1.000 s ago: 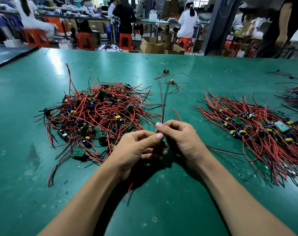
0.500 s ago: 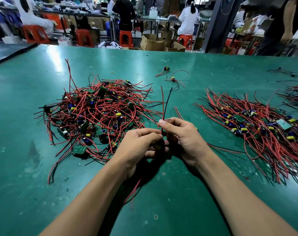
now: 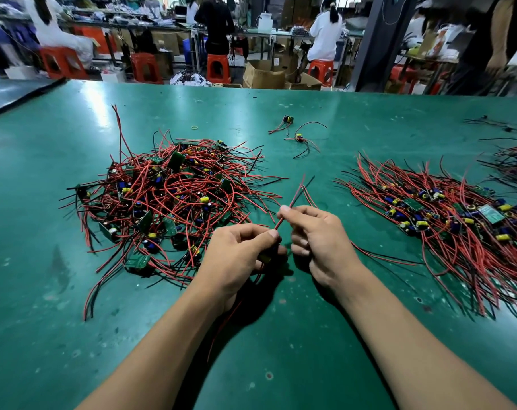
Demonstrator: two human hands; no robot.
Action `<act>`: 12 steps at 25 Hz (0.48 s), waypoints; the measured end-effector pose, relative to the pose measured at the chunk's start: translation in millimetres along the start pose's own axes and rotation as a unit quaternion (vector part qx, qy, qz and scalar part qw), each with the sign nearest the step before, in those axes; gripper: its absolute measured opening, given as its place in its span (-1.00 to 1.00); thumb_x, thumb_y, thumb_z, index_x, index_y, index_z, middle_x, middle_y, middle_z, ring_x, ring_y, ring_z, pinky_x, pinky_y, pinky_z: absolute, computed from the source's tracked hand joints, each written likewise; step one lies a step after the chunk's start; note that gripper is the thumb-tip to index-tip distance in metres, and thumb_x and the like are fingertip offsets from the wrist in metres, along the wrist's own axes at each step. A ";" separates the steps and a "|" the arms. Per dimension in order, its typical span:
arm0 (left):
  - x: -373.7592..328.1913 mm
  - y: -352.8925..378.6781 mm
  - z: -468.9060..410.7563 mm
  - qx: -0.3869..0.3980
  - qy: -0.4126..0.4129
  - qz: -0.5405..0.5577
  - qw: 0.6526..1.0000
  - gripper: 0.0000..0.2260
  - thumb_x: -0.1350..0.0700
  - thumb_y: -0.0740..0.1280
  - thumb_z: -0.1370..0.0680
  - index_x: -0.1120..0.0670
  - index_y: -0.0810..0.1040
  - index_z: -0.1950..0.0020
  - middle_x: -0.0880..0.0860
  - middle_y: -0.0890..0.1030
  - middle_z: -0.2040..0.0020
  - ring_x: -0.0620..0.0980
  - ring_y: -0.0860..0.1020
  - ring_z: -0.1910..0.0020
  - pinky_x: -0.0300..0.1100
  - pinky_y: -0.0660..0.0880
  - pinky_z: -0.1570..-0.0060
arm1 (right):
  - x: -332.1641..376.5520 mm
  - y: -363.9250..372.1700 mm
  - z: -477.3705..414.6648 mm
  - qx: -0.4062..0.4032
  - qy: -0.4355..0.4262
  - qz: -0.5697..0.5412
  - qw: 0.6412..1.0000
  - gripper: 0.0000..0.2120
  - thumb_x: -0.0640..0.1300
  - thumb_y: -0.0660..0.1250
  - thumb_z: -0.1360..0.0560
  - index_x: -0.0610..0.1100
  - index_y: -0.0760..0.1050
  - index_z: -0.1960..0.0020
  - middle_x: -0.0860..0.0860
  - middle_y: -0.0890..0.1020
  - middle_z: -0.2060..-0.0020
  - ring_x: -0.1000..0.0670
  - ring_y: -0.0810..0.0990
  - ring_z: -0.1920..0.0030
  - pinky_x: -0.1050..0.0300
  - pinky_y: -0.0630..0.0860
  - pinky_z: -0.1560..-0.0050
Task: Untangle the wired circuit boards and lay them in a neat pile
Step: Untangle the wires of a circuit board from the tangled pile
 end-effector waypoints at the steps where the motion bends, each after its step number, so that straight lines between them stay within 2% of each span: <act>1: 0.1 -0.5 0.2 -0.001 -0.002 0.000 1.000 -0.84 0.25 0.38 -0.54 0.19 0.65 0.23 0.21 0.68 0.27 0.14 0.63 0.23 0.14 0.59 0.06 | 0.9 -0.9 -1.1 -0.012 0.003 -0.029 0.999 -0.90 -0.22 0.39 -0.54 -0.23 0.50 0.10 0.05 0.28 0.50 0.17 0.15 0.60 0.33 0.08 0.64; 6: 1.5 -1.2 -0.9 0.011 -0.003 0.000 1.000 -0.85 0.24 0.40 -0.53 0.16 0.65 0.25 0.18 0.68 0.29 0.00 0.64 0.32 -0.24 0.56 0.37 | 2.8 -0.3 -1.5 -0.013 0.069 -0.178 0.982 -0.82 -0.18 0.30 -0.59 -0.23 0.51 0.17 0.06 0.25 0.48 0.16 0.15 0.65 0.34 0.09 0.67; 9: 3.0 0.6 -0.7 0.018 -0.004 -0.013 1.000 -0.86 0.23 0.41 -0.52 0.16 0.65 0.25 0.18 0.68 0.29 0.01 0.63 0.32 -0.25 0.54 0.36 | 9.9 -8.5 -3.2 -0.028 0.088 -0.243 0.966 -0.78 -0.17 0.29 -0.60 -0.23 0.49 0.20 0.06 0.28 0.51 0.16 0.15 0.66 0.35 0.07 0.68; 12: 3.2 -0.2 -1.0 0.023 -0.004 -0.007 1.000 -0.87 0.23 0.41 -0.51 0.17 0.66 0.24 0.18 0.68 0.29 0.03 0.64 0.31 -0.22 0.53 0.33 | 12.5 -10.9 -2.1 -0.005 0.121 -0.304 0.945 -0.74 -0.15 0.31 -0.55 -0.23 0.49 0.28 0.06 0.27 0.53 0.15 0.14 0.67 0.32 0.08 0.72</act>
Point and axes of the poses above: each hand's wrist, its own z-axis away from the middle knuckle, its own y-axis out of the palm, x = y × z, the point moved 4 cm from there along -z, towards the middle knuckle
